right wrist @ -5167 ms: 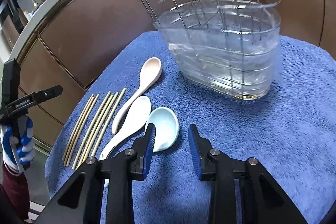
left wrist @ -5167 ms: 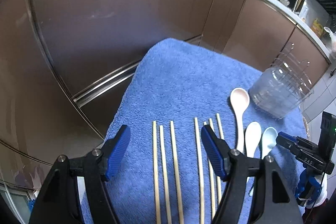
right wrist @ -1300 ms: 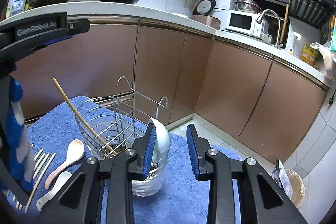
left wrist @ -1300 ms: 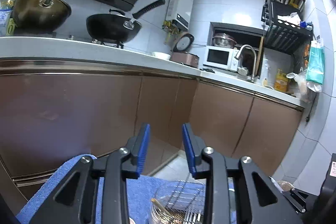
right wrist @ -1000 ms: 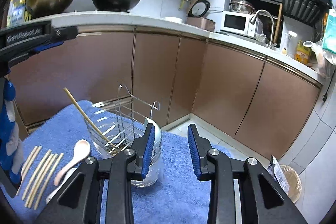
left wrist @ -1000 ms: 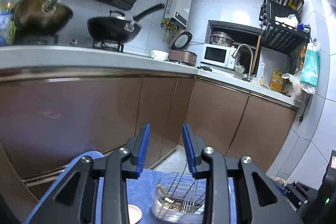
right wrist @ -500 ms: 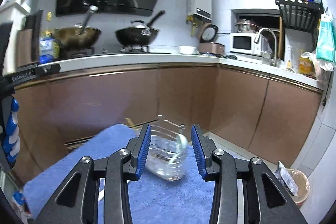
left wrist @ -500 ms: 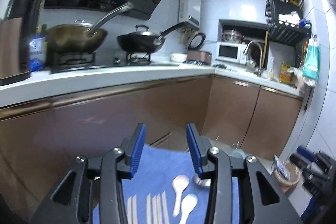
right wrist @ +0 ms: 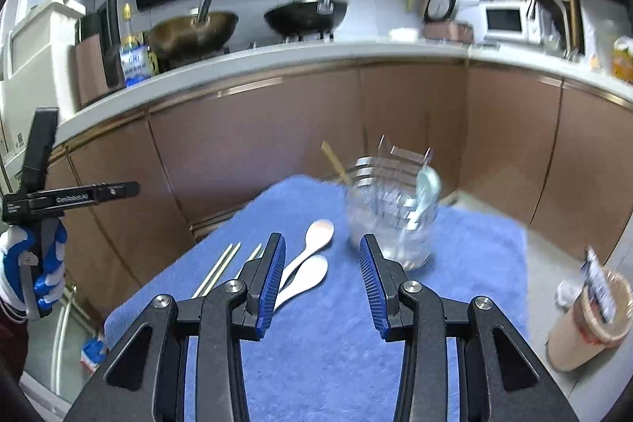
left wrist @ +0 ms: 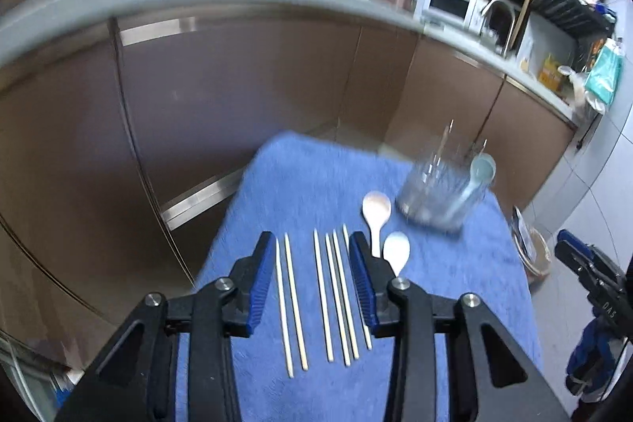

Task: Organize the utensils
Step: 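Withdraw both open tools from the holder back over the utensils, then grasp another chopstick with the left tool while the right tool grasps a white spoon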

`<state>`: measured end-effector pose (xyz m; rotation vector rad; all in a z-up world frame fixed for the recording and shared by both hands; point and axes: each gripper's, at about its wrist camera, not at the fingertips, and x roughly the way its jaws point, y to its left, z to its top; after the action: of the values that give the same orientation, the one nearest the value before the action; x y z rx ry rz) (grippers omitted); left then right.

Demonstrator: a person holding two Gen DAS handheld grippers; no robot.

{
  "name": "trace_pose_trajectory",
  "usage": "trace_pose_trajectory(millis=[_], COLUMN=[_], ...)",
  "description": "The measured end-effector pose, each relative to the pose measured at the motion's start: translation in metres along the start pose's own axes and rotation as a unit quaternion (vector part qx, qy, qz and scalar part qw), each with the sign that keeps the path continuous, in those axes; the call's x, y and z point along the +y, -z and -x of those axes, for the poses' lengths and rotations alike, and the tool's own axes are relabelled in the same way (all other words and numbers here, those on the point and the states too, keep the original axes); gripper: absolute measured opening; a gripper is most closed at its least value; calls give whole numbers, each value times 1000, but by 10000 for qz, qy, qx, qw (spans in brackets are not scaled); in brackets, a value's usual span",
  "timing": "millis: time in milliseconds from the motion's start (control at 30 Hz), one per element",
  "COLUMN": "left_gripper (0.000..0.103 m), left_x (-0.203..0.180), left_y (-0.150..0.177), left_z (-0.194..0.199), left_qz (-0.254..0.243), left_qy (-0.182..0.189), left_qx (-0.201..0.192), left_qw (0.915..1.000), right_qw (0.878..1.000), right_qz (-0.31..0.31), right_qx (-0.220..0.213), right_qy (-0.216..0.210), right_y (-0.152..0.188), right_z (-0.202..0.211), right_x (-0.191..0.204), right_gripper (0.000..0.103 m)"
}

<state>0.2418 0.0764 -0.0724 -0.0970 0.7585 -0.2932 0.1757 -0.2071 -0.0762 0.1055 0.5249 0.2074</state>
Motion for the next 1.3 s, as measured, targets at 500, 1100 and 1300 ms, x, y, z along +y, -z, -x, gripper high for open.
trace_pose_trajectory(millis=[500,1100,1300], left_gripper=[14,11,10], left_x=[20,31,32], left_y=[-1,0,-2], left_z=[-167,-234,-241], left_qz=[184,127,54], left_qy=[97,-174,-188], left_qx=[1888,2548,2608], left_qw=[9818,9667,9652], right_qw=[9856,9726,9680], right_qz=[-602,-1046,-1200], right_qx=[1465,1832,1936], right_qy=[-583,-975,-1052], right_y=[55,59,61], right_z=[-137,-215,-234], right_x=[-23,-37,-38], right_gripper=[30,29,28])
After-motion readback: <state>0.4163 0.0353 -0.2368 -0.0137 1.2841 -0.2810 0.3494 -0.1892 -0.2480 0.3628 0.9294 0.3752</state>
